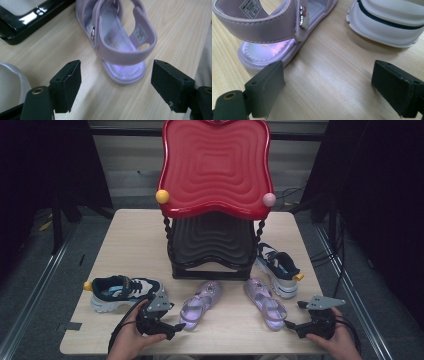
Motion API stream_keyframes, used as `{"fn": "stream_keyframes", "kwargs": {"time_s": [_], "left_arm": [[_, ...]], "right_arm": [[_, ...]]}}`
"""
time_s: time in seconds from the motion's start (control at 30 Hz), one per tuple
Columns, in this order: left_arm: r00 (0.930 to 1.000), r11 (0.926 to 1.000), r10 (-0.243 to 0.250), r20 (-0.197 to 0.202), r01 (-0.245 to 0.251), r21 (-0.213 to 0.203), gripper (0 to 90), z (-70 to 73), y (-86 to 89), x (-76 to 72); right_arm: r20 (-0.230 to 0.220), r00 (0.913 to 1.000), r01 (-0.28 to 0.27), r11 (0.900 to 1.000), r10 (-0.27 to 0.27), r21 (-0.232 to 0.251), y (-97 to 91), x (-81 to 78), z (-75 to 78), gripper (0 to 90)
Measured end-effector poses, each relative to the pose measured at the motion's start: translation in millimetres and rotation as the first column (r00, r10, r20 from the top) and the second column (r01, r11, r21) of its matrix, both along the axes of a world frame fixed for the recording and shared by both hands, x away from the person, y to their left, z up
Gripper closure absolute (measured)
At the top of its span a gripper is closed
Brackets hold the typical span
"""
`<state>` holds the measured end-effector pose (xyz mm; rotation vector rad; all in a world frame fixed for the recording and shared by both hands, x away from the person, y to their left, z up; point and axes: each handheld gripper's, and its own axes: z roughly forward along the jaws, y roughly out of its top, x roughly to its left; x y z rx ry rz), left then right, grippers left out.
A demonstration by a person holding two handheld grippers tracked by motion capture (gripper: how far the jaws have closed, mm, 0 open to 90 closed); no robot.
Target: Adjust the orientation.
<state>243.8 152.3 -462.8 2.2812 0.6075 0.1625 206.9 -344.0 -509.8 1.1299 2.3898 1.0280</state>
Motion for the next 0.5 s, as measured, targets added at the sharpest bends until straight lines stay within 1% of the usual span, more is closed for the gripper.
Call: {"fn": "stream_keyframes", "kwargs": {"time_s": [0.1, 0.13, 0.23, 0.27, 0.37, 0.4, 0.43, 0.5], "left_arm": [[0.9998, 0.9991, 0.022, 0.003, -0.022, -0.036, 24.3, 4.7, -0.3, 1.5], [0.9998, 0.9991, 0.022, 0.003, -0.022, -0.036, 24.6, 4.7, -0.3, 1.5], [0.9989, 0.9973, 0.04, 0.024, -0.038, -0.063, 25.5, 9.3, -3.7, 4.7], [0.9989, 0.9973, 0.04, 0.024, -0.038, -0.063, 26.0, 9.3, -3.7, 4.7], [0.9981, 0.9935, 0.056, 0.027, -0.053, -0.1, 27.5, 10.9, -8.7, 8.7], [0.9981, 0.9937, 0.053, 0.032, -0.05, -0.1, 28.2, 10.3, -10.7, 10.0], [0.9979, 0.9946, 0.052, 0.038, -0.048, -0.091, 28.3, 9.9, -12.0, 11.2], [0.9977, 0.9937, 0.058, 0.036, -0.055, -0.098, 28.4, 9.3, -13.5, 12.1]], "right_arm": [[0.0, 1.0, 0.0, 1.0, 0.0, 0.0, -0.1, 0.0, 0.0, 10.2], [0.0, 1.0, 0.0, 1.0, 0.0, 0.0, -0.1, 0.0, 0.0, 10.3], [0.0, 1.0, -0.001, 1.0, 0.001, -0.001, -0.1, 0.0, 0.0, 10.2], [0.0, 1.0, -0.001, 1.0, 0.001, -0.001, -0.1, 0.0, 0.0, 10.2], [0.0, 1.0, 0.0, 1.0, 0.0, -0.001, 0.0, 0.0, 0.0, 10.2], [0.0, 1.0, -0.001, 1.0, 0.001, -0.001, -0.1, 0.0, 0.0, 10.2], [0.0, 1.0, 0.0, 1.0, 0.0, -0.001, 0.0, 0.0, 0.0, 10.2], [0.0, 1.0, 0.0, 1.0, 0.0, -0.001, 0.0, -0.1, 0.0, 10.2]]}}
